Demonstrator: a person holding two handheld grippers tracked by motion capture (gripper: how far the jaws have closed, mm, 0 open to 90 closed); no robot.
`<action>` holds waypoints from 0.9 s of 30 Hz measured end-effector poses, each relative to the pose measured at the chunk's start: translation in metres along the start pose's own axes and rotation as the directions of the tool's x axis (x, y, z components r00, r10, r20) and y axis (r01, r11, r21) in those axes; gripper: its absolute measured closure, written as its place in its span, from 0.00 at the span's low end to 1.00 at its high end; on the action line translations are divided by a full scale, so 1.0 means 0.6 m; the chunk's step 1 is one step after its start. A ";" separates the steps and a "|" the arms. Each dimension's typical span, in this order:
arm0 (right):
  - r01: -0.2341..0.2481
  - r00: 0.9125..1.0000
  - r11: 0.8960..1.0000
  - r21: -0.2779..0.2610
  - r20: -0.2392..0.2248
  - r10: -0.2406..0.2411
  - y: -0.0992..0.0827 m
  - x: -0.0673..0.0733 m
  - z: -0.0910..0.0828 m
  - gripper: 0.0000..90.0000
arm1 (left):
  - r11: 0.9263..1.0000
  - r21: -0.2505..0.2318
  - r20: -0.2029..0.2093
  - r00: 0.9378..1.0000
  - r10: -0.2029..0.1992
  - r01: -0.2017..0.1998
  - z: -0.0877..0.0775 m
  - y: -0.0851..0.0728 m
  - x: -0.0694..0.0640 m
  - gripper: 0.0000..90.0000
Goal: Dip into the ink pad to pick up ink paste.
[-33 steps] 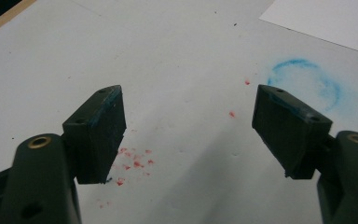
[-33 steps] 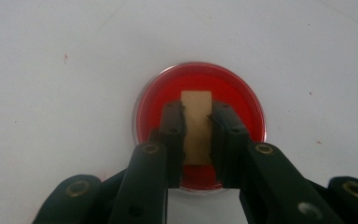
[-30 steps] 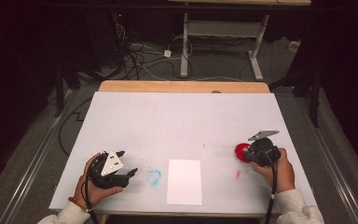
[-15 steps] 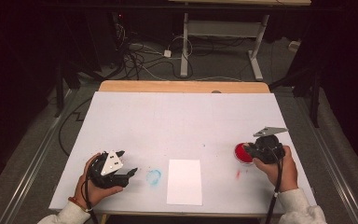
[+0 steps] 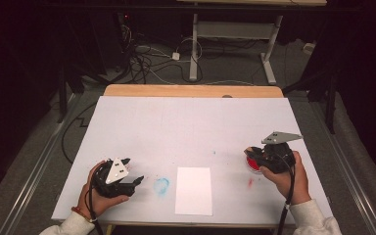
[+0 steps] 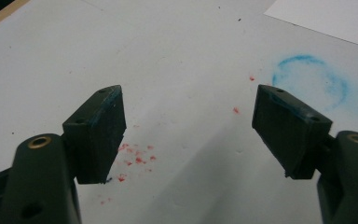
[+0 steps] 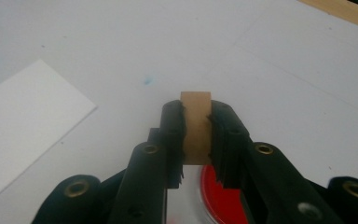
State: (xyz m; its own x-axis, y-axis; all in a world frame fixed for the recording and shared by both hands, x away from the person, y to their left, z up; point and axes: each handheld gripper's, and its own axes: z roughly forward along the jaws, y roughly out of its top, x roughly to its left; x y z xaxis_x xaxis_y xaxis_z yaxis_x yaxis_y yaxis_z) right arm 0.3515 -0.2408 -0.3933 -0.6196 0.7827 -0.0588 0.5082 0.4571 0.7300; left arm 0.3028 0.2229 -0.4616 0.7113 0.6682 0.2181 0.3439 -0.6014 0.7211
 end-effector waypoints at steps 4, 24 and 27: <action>0.022 0.999 1.000 -0.013 -0.025 -0.023 0.010 0.015 0.000 0.85 | 1.000 -0.003 -0.005 1.000 -0.002 0.002 0.000 -0.003 0.005 0.28; 0.130 0.982 0.990 -0.049 -0.134 -0.135 0.032 0.082 0.007 0.85 | 1.000 0.012 -0.018 1.000 -0.018 0.019 -0.009 -0.014 0.001 0.28; 0.148 0.978 0.988 -0.046 -0.139 -0.153 0.034 0.092 0.011 0.85 | 1.000 0.016 -0.018 1.000 -0.021 0.022 -0.010 -0.016 0.001 0.28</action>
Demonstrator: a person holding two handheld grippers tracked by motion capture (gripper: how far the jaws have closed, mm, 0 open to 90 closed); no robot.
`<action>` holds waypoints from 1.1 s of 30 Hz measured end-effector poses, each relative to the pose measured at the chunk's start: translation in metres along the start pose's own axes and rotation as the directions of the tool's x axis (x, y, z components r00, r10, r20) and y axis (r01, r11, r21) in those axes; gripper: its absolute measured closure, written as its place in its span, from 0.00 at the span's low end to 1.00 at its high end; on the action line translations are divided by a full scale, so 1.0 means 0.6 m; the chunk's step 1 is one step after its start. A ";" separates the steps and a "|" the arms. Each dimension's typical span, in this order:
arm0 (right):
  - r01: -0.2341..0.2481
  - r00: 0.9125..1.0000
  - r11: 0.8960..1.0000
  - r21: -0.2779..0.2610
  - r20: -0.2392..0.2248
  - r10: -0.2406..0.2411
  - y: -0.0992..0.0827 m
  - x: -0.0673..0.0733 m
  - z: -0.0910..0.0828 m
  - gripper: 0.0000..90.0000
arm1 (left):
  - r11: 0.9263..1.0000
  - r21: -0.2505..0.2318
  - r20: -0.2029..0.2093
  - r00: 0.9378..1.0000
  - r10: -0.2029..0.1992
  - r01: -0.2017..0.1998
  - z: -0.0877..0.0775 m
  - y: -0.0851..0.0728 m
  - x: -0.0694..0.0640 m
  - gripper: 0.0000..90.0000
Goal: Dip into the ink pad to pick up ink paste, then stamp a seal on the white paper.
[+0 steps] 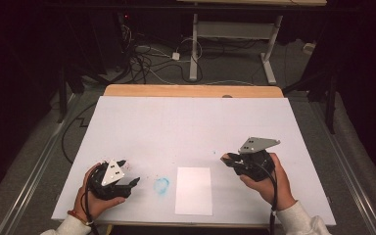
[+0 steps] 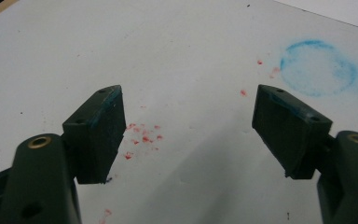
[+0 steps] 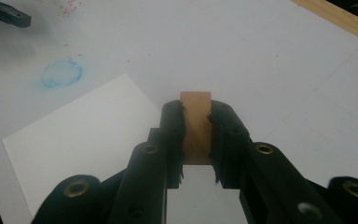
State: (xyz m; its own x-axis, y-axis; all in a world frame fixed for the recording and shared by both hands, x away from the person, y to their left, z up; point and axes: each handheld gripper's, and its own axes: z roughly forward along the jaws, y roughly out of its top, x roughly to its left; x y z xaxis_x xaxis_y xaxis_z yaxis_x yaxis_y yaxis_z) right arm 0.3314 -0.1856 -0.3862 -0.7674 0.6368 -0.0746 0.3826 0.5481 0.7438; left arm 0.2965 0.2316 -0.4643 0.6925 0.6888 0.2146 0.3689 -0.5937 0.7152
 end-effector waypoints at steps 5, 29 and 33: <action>0.021 1.000 1.000 0.003 -0.022 -0.021 0.005 0.012 0.007 0.85 | 1.000 0.005 -0.001 1.000 0.001 -0.001 -0.002 -0.003 -0.001 0.28; 0.108 0.986 0.993 0.050 -0.135 -0.101 0.011 0.076 0.062 0.84 | 1.000 0.004 -0.015 1.000 0.002 -0.002 -0.009 -0.008 -0.002 0.28; 0.127 0.981 0.990 0.063 -0.153 -0.116 0.011 0.090 0.075 0.85 | 1.000 0.010 -0.015 1.000 0.005 -0.004 -0.009 -0.009 -0.002 0.28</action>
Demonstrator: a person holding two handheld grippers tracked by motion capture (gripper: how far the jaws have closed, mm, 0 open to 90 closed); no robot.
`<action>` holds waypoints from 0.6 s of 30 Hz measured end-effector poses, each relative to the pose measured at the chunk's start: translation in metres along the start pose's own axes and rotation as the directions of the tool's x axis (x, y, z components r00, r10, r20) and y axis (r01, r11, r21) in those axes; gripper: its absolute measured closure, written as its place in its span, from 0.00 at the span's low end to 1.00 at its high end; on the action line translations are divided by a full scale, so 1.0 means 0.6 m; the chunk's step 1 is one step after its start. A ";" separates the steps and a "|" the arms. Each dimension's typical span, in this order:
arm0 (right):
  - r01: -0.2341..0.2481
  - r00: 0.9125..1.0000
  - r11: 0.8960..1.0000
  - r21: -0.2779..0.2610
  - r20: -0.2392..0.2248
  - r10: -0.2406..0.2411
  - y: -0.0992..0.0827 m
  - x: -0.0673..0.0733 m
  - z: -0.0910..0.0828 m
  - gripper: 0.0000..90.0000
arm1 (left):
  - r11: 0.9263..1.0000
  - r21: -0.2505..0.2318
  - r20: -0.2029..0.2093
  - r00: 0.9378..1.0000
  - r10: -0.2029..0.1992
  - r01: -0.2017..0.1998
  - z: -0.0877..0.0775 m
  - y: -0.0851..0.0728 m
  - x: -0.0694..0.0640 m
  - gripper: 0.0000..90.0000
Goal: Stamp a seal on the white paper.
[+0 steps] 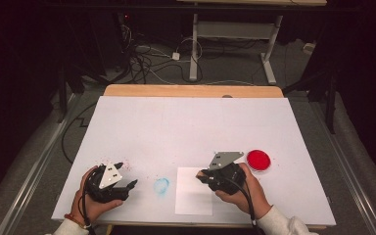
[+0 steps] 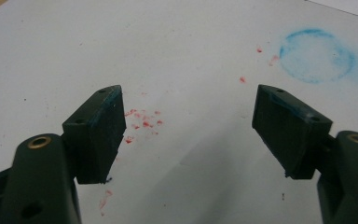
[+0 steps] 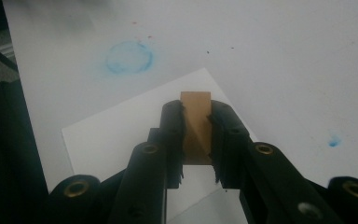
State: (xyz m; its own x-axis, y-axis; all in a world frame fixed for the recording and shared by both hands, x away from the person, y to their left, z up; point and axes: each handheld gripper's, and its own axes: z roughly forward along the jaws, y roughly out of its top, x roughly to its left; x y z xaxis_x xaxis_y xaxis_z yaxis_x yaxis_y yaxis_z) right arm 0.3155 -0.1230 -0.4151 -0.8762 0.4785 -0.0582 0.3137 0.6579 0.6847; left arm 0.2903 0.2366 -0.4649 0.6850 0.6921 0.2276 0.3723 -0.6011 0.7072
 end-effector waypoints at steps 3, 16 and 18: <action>0.015 1.000 1.000 0.013 -0.010 -0.014 0.001 0.007 0.010 0.85 | 1.000 -0.001 -0.004 1.000 0.005 -0.005 0.000 0.001 -0.001 0.28; 0.041 0.998 0.995 0.093 -0.041 -0.038 -0.006 0.020 0.052 0.85 | 1.000 0.010 -0.015 1.000 0.007 -0.007 -0.006 -0.003 -0.005 0.27; 0.051 0.998 0.993 0.108 -0.046 -0.046 -0.006 0.023 0.058 0.85 | 1.000 0.012 -0.015 1.000 0.009 -0.009 -0.006 -0.003 -0.005 0.27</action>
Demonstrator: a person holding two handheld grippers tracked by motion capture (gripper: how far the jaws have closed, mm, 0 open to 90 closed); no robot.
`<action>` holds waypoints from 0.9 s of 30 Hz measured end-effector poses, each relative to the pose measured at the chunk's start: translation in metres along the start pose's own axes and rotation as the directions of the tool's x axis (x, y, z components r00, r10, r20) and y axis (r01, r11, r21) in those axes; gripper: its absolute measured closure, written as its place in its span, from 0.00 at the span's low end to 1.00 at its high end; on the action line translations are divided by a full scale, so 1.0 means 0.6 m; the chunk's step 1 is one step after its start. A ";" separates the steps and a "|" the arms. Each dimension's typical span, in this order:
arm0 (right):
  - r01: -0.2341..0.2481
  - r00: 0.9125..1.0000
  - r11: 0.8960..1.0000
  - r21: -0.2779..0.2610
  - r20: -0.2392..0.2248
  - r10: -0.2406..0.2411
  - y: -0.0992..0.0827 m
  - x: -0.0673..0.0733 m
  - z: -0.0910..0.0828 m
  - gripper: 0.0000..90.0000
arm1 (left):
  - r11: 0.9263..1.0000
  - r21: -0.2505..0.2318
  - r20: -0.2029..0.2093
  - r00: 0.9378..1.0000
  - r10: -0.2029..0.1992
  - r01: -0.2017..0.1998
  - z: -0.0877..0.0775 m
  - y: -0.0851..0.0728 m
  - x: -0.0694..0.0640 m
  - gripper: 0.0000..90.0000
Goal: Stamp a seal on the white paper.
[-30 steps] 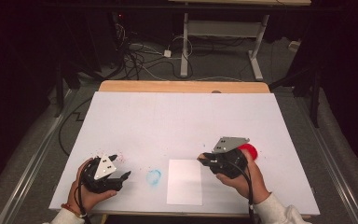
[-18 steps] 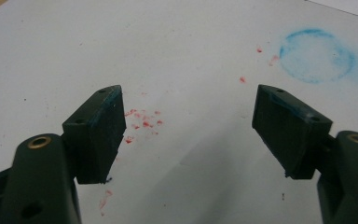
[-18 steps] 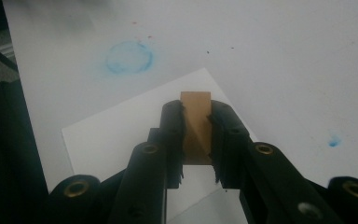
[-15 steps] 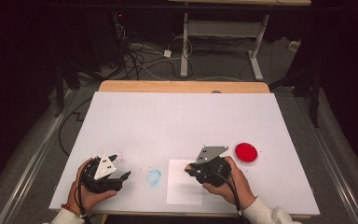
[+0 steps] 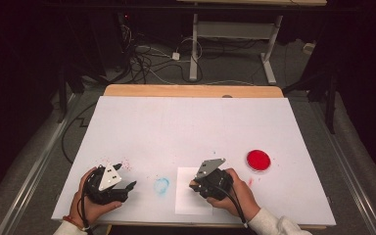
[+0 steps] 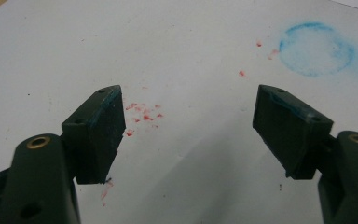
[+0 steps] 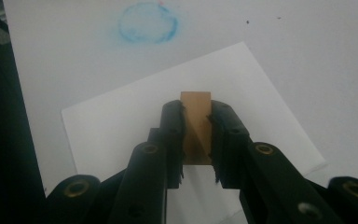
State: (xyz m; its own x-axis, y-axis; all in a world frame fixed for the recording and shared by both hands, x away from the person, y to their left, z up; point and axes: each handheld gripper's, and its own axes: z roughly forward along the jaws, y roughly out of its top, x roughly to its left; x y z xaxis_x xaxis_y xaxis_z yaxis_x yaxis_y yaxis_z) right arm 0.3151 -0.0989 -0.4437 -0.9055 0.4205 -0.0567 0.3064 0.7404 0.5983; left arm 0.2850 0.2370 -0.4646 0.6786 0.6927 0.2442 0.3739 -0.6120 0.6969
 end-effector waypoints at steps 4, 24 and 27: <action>0.011 1.000 0.999 0.041 -0.018 -0.010 -0.002 0.002 0.011 0.85 | 1.000 0.001 0.001 1.000 0.002 -0.002 -0.001 -0.001 0.000 0.27; 0.022 1.000 0.997 0.070 -0.020 -0.021 -0.004 0.003 0.021 0.85 | 1.000 0.009 0.013 1.000 0.005 -0.005 0.002 0.003 -0.004 0.27; 0.022 1.000 0.997 0.070 -0.019 -0.020 -0.004 0.004 0.021 0.85 | 1.000 0.009 0.015 1.000 0.007 -0.007 0.002 0.004 -0.005 0.27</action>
State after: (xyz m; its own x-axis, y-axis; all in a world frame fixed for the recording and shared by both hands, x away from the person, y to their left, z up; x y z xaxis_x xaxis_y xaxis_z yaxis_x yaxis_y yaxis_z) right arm 0.3161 -0.0932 -0.4554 -0.9169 0.3955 -0.0540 0.3066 0.7845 0.5391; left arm 0.2848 0.2331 -0.4647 0.6902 0.6830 0.2390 0.3748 -0.6199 0.6893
